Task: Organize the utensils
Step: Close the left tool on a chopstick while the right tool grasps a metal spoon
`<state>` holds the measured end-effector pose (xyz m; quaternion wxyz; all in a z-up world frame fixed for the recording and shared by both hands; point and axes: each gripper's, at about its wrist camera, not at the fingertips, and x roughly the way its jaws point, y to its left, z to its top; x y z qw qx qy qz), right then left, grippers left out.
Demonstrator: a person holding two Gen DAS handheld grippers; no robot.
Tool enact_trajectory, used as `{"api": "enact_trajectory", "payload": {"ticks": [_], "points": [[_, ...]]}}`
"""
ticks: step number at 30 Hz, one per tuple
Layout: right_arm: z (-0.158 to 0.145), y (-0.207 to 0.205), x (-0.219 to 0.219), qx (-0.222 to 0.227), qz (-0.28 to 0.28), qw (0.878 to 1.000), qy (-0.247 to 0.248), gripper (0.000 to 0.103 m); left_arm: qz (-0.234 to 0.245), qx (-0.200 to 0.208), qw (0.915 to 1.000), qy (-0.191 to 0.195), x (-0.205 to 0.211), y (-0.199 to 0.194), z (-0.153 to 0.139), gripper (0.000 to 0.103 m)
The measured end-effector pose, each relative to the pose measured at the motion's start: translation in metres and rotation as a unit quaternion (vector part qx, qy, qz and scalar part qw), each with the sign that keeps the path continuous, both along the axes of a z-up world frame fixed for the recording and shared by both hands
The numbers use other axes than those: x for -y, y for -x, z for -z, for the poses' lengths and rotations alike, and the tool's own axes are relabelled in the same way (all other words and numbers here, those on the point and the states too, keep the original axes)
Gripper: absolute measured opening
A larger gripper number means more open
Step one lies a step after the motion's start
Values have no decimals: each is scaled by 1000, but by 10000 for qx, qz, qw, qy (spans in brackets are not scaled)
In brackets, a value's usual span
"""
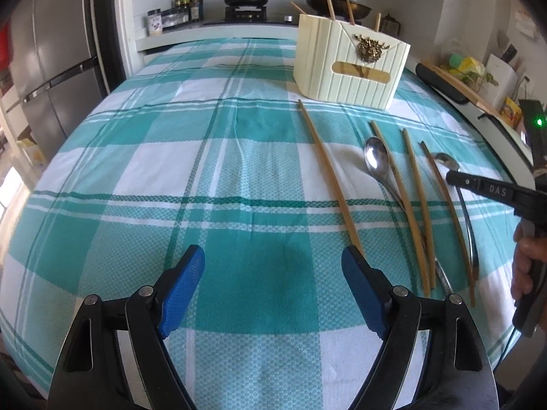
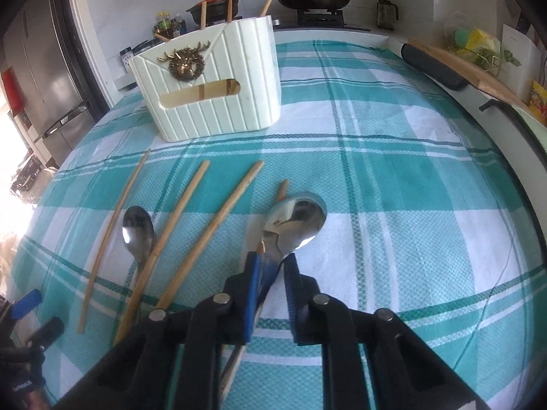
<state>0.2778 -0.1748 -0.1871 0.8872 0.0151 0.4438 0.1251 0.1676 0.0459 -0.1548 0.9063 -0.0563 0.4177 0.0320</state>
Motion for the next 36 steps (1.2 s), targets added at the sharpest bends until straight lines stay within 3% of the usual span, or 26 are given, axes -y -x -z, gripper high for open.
{"api": "enact_trajectory", "payload": {"ticks": [5,11,18,23,26,30,32,34,36], "points": [[-1,7,16,-59,22,10000,63,14,243,-17,9996,171,4,-28,-6,84],[0,18,29,-54,89,9996,266,14,507,-144,9985,-151,24,-69,3,83],[1,24,30,-72,-9,9994,331,14,460,-401,9980,-183,17,-113,14,82],[2,17,30,-104,9,9994,337,26,571,-539,9968,-121,13,-146,12,81],[2,8,35,-154,80,9996,210,27,618,-617,9961,-131,14,-164,11,78],[2,-10,35,-230,125,9995,153,30,730,-706,9948,-102,17,-179,9,61],[2,-20,30,-275,98,9993,244,31,812,-732,9940,-48,20,-182,7,43],[2,-26,23,-275,64,9987,430,31,898,-754,9931,57,22,-185,6,9],[1,-31,20,-251,54,9985,490,19,918,-762,9927,171,23,-185,7,4]]}}
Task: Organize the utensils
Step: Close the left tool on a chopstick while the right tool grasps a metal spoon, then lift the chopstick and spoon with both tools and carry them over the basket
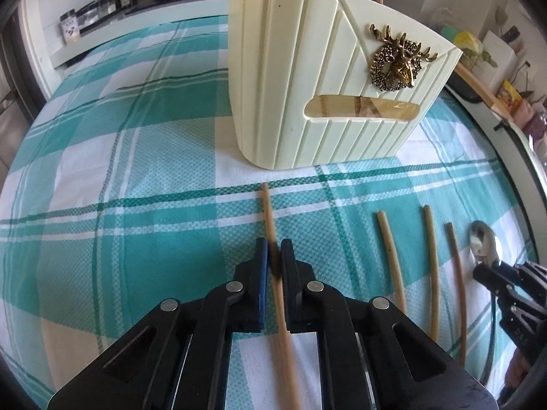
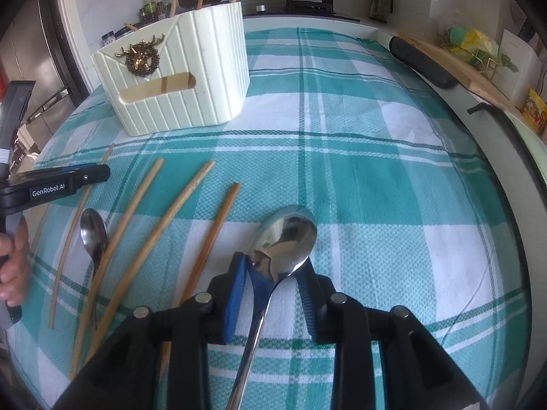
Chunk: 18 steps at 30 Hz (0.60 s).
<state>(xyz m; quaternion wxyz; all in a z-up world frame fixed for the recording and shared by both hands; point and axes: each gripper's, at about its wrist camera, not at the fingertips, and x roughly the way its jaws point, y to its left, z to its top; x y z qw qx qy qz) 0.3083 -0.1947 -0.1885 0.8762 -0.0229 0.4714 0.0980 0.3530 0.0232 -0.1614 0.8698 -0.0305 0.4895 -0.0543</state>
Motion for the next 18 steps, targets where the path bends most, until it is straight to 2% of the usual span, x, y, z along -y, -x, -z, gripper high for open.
{"api": "enact_trajectory", "payload": {"ticks": [1,2,8,18], "points": [[-1,-1,0,7,-4,10000,-18,8,-10,28,10000,27,0,1,0,4],[-2,-2,1,5,-7,10000,-83,4,-3,60,10000,57,-1,2,-1,4],[-19,10,12,241,-163,9978,-588,3,34,436,9984,366,-11,21,-19,4],[-73,44,20,679,-494,9910,-1042,3,109,1367,9886,615,-27,69,-94,4]]}}
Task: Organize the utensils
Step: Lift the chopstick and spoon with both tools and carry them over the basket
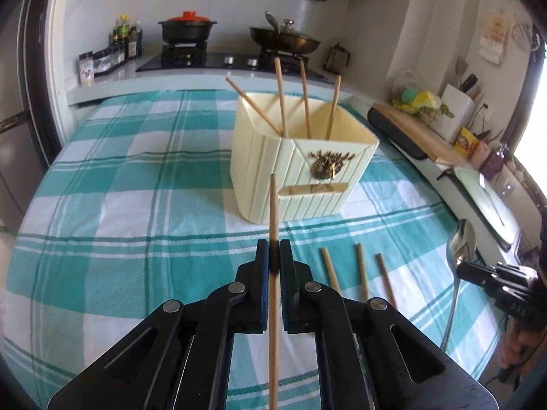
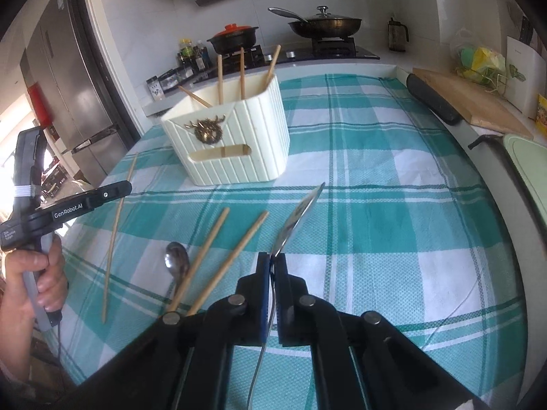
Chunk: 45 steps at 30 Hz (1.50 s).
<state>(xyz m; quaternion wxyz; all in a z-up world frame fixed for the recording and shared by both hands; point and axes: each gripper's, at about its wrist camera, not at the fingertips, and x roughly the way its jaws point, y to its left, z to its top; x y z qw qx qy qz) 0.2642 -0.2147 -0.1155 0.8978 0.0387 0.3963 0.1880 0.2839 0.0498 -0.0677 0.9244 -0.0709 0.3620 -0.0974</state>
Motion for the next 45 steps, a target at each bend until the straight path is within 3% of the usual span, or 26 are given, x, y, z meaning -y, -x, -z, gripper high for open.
{"api": "enact_trajectory", "payload": {"ticks": [10,20,27,36,40,45], "points": [[-46,33,-3,580,-168,9982,14,3,-23,740,9969,256,-10,43,-45,4],[-79,37,-12,1071,-179,9941,14,2,-6,1083,9928,513,-16,47,-75,3],[-123,-5,-28,1295,-434,9905,-183,2,-15,1341,9895,538,-17,8,-117,3],[-189,-94,-52,1735,-595,9803,-739,2,-155,1830,9822,399,-4,-71,-161,3],[-190,-131,-64,1842,-658,9761,-943,2,-284,1950,9799,312,1,-105,-156,3],[-164,-176,-80,1673,-881,9773,-954,2,-460,1655,9846,327,3,-147,-128,3]]}}
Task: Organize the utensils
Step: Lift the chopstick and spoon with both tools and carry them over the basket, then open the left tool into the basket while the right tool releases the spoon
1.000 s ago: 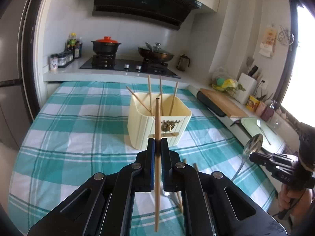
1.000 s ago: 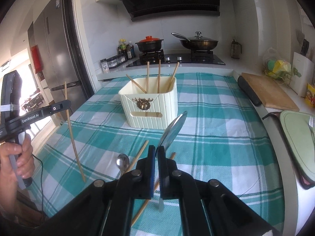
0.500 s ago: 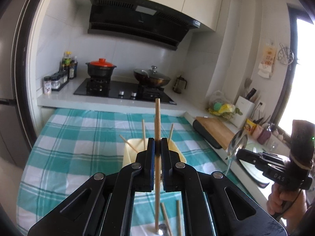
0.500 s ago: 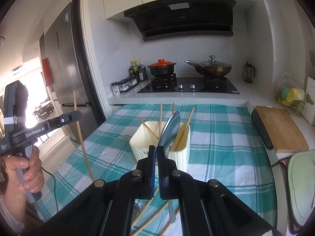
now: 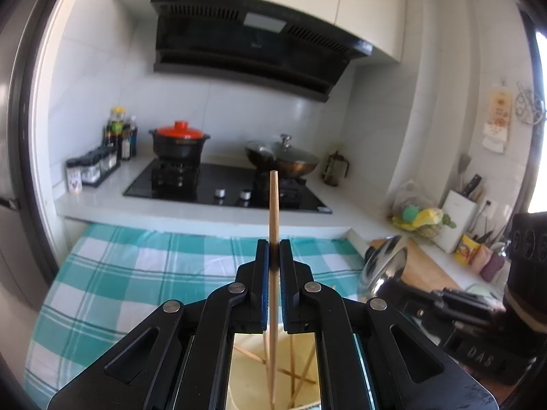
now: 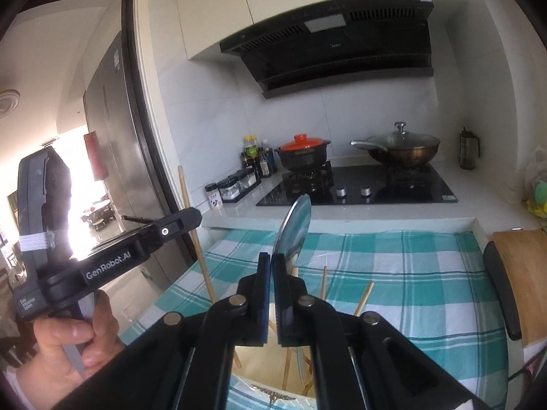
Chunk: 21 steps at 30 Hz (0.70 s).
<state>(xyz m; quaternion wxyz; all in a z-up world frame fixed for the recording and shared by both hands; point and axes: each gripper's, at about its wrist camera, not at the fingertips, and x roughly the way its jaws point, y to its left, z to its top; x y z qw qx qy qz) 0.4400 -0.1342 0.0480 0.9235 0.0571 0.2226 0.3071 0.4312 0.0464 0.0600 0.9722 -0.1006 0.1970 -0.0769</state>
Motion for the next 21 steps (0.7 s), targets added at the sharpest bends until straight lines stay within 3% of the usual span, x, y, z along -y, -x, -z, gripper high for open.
{"api": "enact_trajectory", "payload": {"ticks": [9,14,15,16,18,20,21], "points": [[85,-53,-30,-1154,-340,9913,527,2,-118,-999,9949,-115,4,-44,73,3],[102,-65,-34,-1396,-310,9880,581,6,-148,-1398,9899,-206,6,-51,92,7],[102,-67,-34,-1421,-270,9878,571,6,-154,-1481,9887,-182,4,-51,93,19],[100,-68,-33,-1440,-225,9876,577,8,-171,-1526,9880,-154,2,-49,92,37],[93,-68,-29,-1428,-127,9881,561,26,-295,-1464,9887,-137,-3,-37,86,56],[81,-59,-18,-1315,-7,9902,463,45,-321,-1383,9897,-180,-7,-20,79,64],[76,-54,-14,-1253,49,9911,444,46,-322,-1373,9897,-234,-8,-11,76,68]]}}
